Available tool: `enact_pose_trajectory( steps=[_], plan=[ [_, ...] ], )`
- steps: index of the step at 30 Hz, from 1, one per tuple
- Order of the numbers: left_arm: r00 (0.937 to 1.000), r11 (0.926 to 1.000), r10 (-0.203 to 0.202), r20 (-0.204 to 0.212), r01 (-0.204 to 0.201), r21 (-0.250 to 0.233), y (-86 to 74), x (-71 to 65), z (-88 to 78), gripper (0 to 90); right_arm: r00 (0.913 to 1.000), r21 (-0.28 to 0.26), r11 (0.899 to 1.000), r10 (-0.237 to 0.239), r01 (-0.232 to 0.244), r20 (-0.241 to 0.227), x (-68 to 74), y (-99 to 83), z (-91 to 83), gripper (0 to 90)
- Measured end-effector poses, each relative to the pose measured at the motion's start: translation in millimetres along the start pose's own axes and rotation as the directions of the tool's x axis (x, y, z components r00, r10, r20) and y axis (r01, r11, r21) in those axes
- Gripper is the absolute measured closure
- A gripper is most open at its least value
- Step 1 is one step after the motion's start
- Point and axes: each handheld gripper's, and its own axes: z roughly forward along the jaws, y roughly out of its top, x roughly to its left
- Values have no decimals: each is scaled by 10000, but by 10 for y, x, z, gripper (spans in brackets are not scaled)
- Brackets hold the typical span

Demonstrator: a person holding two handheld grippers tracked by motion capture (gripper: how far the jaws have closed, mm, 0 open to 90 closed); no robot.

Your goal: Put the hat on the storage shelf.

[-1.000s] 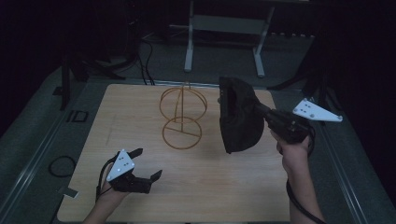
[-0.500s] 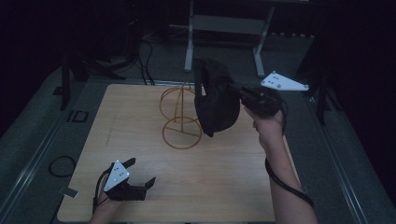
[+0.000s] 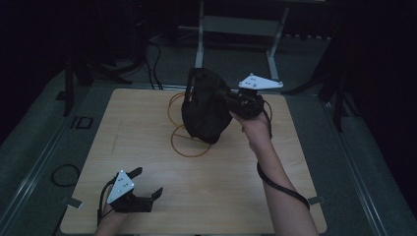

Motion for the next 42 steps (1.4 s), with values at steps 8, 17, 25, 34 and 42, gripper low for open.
enact_pose_trajectory(
  steps=[8,17,25,34,42],
  plan=[
    [10000,10000,16,-28,-15,93,-22,6,19,15,9997,371,9992,156,-150,-166,35,-68,230,875],
    [9999,10000,-31,-96,30,-26,-34,38,-11,43,9998,719,9974,42,-56,203,68,-134,453,827],
    [9999,9999,-159,-46,159,-59,-42,43,-13,39,9994,685,9972,-315,305,127,150,-124,513,644],
    [9996,9996,-261,-52,260,-138,-37,48,-22,32,9969,828,9943,-708,677,357,253,-76,536,483],
    [9995,9994,-308,-4,308,-157,-37,56,-25,32,9984,727,9962,-504,486,245,235,-57,472,449]
  ],
)
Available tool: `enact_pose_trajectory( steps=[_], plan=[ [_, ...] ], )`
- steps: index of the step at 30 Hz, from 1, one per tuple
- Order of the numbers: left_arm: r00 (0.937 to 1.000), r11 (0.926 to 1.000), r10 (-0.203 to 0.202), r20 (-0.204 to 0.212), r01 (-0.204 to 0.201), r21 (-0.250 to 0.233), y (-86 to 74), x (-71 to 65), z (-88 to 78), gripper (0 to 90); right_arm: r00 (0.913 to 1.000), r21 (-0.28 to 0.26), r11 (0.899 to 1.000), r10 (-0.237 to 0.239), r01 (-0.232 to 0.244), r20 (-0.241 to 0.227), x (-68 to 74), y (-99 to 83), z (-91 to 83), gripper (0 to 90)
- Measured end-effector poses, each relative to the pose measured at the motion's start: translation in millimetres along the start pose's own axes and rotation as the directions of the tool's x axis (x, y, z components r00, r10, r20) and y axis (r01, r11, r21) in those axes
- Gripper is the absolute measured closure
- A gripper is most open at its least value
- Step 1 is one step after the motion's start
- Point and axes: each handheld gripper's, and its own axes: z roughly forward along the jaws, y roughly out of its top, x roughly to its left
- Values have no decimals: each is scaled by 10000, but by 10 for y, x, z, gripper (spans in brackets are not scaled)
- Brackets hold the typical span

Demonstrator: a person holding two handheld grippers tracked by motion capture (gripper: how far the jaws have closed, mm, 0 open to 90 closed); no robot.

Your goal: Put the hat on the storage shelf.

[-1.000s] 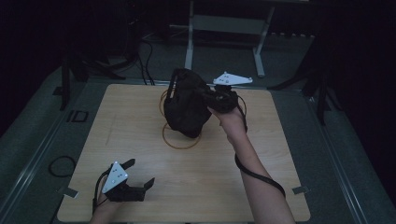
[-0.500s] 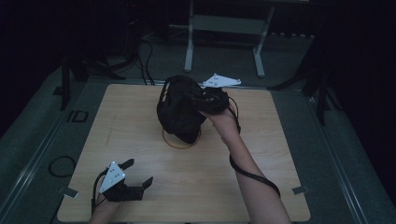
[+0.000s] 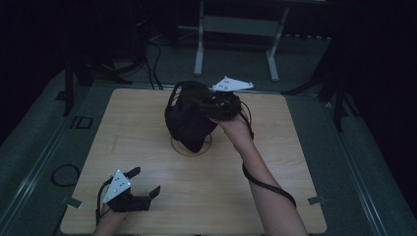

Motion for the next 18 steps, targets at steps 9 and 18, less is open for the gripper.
enact_pose_trajectory(
  steps=[9,18],
  plan=[
    [10000,10000,-61,52,61,5,3,-6,13,32,9985,199,9998,68,-57,-536,-26,-77,-177,334],
    [10000,10000,-21,95,21,19,0,-21,15,32,9943,247,9997,80,-54,-1064,-42,-246,-292,141]
  ],
)
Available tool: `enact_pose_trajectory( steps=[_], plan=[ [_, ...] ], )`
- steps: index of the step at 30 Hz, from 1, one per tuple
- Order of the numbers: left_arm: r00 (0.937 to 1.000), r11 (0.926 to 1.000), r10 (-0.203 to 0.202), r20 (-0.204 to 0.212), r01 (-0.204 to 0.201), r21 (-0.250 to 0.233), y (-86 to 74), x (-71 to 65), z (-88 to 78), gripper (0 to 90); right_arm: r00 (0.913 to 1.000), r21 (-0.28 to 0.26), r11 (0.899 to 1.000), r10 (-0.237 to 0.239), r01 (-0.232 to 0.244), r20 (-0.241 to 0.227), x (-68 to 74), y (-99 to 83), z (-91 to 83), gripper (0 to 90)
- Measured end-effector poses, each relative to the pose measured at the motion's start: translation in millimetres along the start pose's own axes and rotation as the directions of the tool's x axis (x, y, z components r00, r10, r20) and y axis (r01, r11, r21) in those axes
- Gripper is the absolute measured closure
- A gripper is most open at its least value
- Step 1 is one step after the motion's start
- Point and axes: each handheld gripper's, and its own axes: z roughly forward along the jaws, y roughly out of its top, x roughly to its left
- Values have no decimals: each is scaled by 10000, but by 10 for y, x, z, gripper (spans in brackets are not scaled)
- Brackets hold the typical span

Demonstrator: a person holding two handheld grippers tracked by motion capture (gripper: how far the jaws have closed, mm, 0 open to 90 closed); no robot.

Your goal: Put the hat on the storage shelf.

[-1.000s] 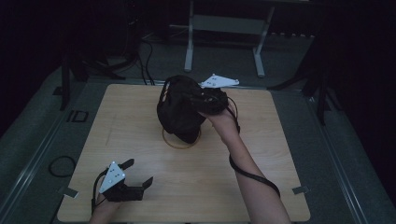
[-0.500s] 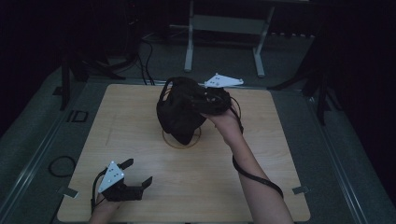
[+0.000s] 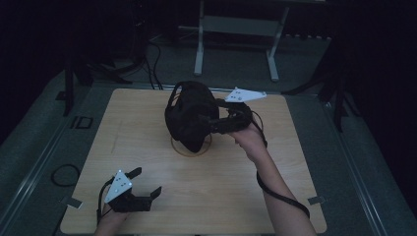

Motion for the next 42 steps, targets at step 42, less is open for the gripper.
enact_pose_trajectory(
  steps=[42],
  plan=[
    [10000,9999,-9,-2,9,103,-33,8,3,32,9972,850,9961,-175,236,-721,82,-1156,-254,138]
  ],
)
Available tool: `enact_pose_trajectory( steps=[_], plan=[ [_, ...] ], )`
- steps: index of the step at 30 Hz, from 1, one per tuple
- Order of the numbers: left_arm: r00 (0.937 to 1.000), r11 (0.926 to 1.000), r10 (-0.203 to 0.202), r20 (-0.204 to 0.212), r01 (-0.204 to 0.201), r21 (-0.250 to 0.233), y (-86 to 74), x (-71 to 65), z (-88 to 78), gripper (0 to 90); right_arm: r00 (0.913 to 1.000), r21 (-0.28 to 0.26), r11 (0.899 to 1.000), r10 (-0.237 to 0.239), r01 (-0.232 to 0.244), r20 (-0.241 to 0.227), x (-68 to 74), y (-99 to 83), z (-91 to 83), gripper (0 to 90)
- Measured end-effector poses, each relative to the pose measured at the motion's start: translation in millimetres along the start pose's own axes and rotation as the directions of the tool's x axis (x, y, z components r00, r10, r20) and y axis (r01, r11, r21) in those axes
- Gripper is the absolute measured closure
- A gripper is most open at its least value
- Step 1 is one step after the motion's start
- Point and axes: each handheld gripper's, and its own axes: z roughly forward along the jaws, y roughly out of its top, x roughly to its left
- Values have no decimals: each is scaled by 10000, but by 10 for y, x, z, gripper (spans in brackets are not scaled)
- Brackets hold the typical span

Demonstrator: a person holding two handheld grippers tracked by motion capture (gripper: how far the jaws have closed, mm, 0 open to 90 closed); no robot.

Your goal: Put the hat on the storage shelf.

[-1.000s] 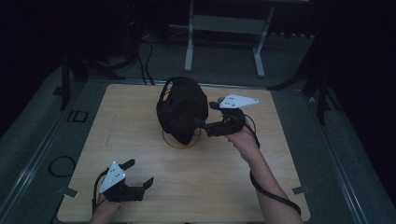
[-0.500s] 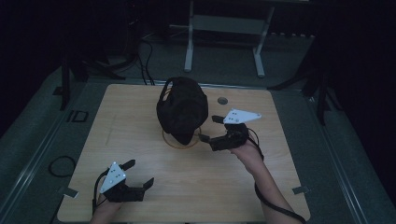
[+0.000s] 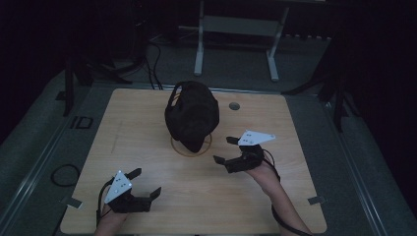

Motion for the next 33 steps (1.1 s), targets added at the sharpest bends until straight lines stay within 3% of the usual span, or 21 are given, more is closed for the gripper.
enact_pose_trajectory(
  steps=[20,33],
  plan=[
    [10000,9999,-22,55,21,141,-20,1,14,32,9985,637,9977,251,-220,-479,20,-581,19,138],
    [9999,9998,4,100,-6,185,-24,-6,22,32,9995,937,9956,78,-48,-322,10,-840,-122,141]
  ],
)
